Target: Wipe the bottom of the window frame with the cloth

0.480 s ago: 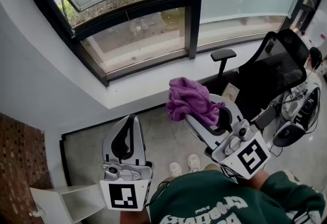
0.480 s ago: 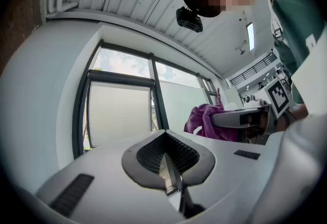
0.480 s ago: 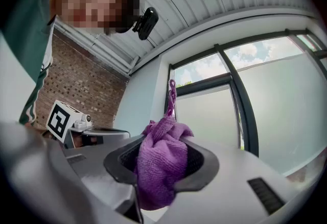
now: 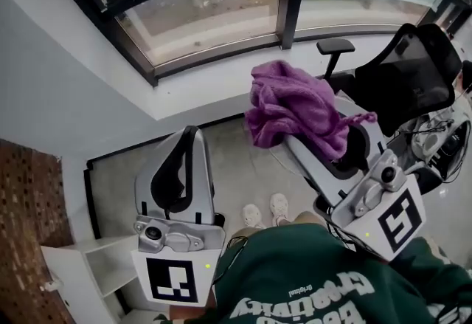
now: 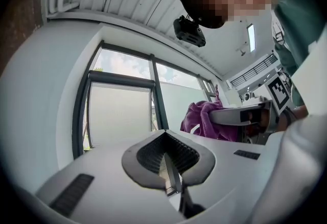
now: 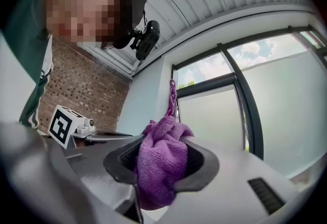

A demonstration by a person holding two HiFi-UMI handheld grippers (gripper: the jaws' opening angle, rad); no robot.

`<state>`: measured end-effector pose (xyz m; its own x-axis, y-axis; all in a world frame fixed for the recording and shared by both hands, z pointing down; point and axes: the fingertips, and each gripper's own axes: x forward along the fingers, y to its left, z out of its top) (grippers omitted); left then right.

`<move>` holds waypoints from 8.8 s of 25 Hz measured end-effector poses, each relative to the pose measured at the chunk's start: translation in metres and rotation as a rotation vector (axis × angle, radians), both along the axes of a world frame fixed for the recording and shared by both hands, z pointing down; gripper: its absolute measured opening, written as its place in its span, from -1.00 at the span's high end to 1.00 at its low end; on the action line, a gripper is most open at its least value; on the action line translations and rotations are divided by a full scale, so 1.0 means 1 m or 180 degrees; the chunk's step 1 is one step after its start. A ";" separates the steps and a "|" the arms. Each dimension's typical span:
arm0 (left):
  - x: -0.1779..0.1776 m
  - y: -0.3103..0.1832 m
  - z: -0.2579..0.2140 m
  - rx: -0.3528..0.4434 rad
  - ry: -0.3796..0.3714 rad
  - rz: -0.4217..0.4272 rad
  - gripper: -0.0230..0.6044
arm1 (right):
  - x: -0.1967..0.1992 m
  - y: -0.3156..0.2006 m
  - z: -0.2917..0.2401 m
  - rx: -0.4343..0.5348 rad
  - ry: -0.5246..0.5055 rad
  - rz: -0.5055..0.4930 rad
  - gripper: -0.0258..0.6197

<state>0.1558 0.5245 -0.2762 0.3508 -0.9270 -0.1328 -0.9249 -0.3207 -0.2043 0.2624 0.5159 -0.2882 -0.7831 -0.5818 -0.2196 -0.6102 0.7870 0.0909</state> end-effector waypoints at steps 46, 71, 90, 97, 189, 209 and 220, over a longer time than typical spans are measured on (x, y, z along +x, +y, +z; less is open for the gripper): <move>-0.148 -0.195 0.070 -0.0106 0.0065 -0.0540 0.91 | -0.106 -0.213 0.111 -0.0352 -0.0085 -0.0065 0.44; -0.304 -0.392 0.081 -0.0151 0.0077 0.0040 0.91 | -0.289 -0.364 0.088 -0.0259 0.0200 0.0296 0.44; -0.339 -0.474 0.206 -0.0325 -0.0010 -0.0327 0.91 | -0.346 -0.467 0.226 -0.0873 0.0009 -0.0175 0.44; -0.375 -0.494 0.307 -0.0443 0.0018 -0.0525 0.91 | -0.398 -0.492 0.359 -0.1287 0.0116 -0.0397 0.44; -0.522 -0.497 0.614 -0.0795 0.0243 -0.1307 0.91 | -0.620 -0.567 0.805 -0.1725 0.1143 -0.0564 0.44; -0.503 -0.511 0.623 -0.0892 0.0249 -0.1100 0.91 | -0.587 -0.584 0.844 -0.1992 0.1617 -0.0300 0.44; -0.467 -0.549 0.636 -0.0888 0.0271 -0.0745 0.91 | -0.531 -0.601 0.845 -0.2009 0.1659 -0.0023 0.45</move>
<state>-0.3110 -0.0241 0.3596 0.1236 -0.9855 0.1166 -0.9897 -0.1310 -0.0582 -0.2682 -0.0854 0.5573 -0.6983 -0.4688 0.5409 -0.6068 0.7886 -0.0999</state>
